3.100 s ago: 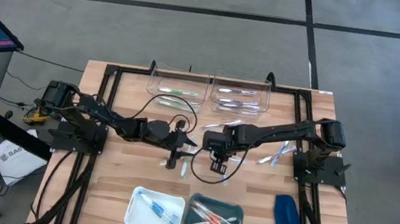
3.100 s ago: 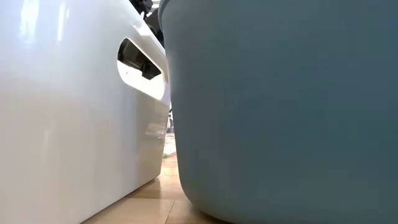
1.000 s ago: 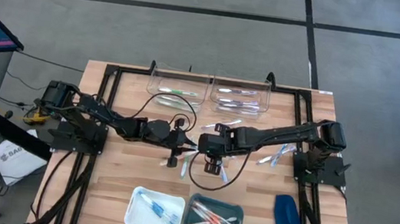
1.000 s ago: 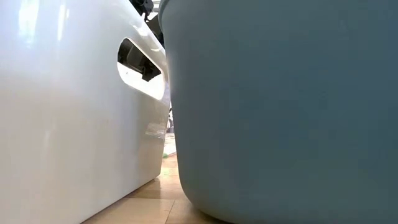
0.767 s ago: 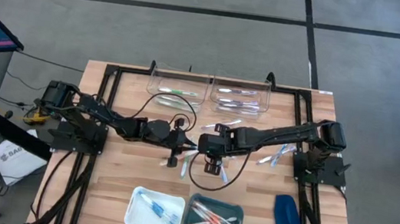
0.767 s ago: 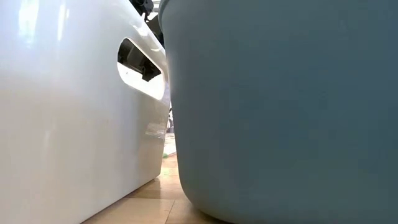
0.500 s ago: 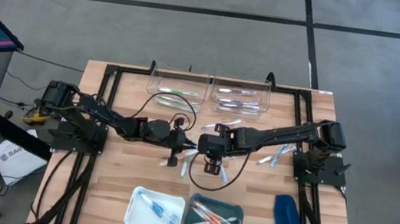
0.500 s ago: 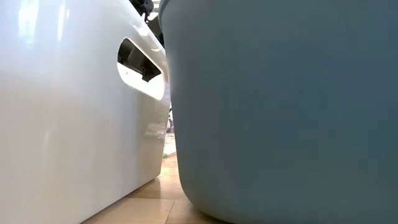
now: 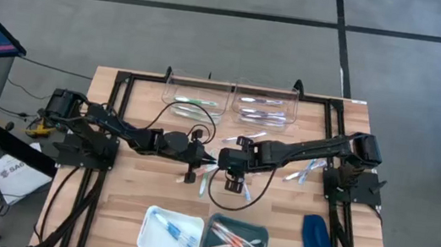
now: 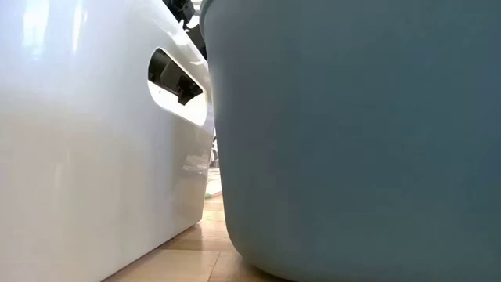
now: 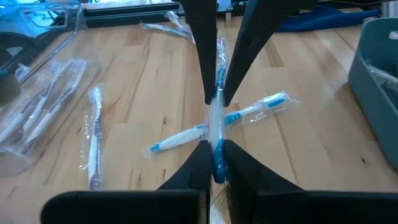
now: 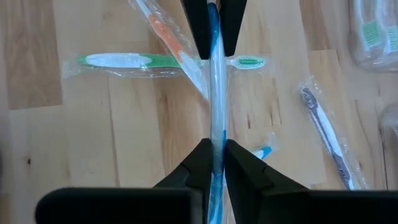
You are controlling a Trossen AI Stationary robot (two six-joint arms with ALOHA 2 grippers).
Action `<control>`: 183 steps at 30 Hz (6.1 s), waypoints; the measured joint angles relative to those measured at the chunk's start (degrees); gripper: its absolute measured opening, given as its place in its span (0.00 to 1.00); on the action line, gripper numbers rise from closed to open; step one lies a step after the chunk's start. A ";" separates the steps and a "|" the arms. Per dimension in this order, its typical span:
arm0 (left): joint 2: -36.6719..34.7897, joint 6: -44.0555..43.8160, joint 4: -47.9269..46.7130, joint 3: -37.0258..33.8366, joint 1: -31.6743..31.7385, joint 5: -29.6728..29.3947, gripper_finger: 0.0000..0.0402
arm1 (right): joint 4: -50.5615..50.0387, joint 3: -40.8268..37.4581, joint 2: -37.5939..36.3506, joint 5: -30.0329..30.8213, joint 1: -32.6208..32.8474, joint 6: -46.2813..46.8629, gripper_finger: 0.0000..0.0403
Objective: Pick & Place Toothbrushes
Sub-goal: Put the blue toothbrush into the white bin
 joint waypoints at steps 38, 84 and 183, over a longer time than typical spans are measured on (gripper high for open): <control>0.02 -2.40 -1.98 -0.09 1.76 5.95 0.03 | -4.24 0.10 -0.04 -0.26 1.21 5.06 0.63; 0.02 -4.38 -0.18 -0.09 2.51 10.59 0.03 | -9.22 -2.02 -0.07 -9.11 2.86 6.49 0.03; -59.55 -19.03 -54.15 -0.11 1.25 -26.12 0.42 | -6.37 52.69 38.82 -17.93 18.17 40.47 0.02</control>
